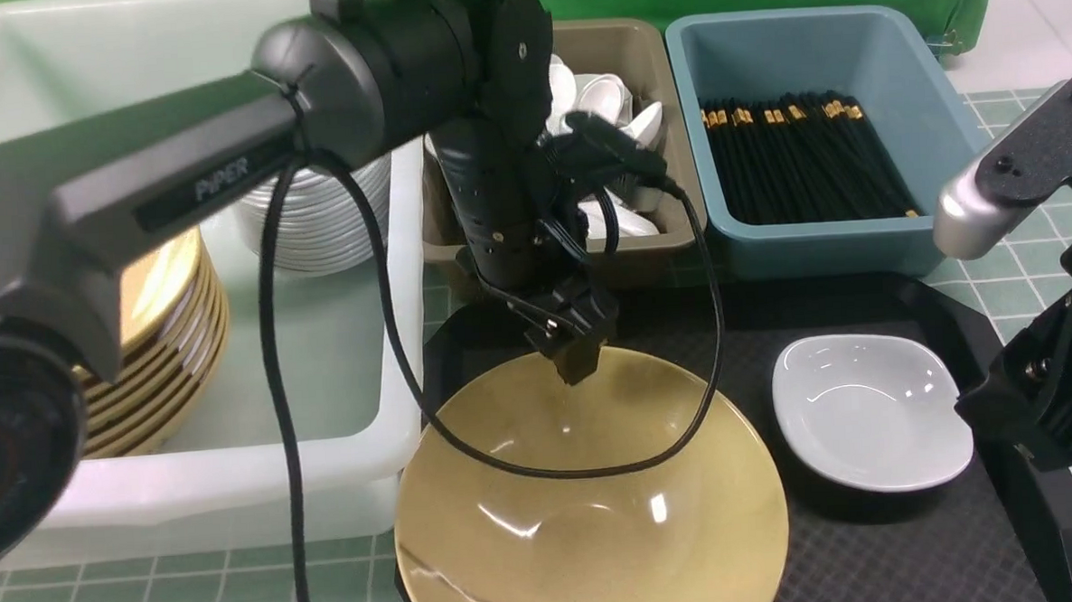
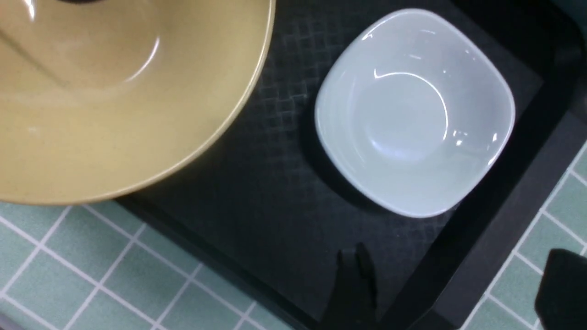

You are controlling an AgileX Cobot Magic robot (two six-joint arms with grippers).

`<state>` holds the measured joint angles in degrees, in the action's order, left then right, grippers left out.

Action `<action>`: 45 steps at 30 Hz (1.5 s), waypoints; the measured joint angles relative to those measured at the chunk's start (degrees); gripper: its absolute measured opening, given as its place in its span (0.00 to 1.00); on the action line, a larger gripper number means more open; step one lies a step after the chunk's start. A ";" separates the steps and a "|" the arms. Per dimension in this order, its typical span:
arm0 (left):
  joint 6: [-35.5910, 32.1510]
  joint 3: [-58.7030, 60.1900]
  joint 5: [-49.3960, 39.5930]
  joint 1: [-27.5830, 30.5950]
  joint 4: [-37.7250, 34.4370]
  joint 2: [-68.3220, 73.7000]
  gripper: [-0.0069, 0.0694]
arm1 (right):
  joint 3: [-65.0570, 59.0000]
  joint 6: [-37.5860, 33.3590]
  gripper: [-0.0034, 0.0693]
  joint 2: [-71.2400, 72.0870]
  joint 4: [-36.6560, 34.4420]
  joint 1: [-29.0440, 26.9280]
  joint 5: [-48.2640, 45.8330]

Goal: On blue table put chopsticks spoon bowls plates into blue grey white boxes.
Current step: 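Grasp the large bowl on the tray by its rim, then place the tan bowl onto the bowl stack in the left bin with the left gripper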

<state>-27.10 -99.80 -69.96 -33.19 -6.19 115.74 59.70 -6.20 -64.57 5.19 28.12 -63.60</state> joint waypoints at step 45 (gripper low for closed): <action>0.65 0.17 -1.76 8.14 -16.98 -14.14 0.10 | 13.97 -12.29 0.10 -0.12 -12.41 0.00 -2.27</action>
<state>-26.44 -99.63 -71.72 -25.05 -23.17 101.60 73.67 -18.49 -64.69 -7.22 28.12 -65.87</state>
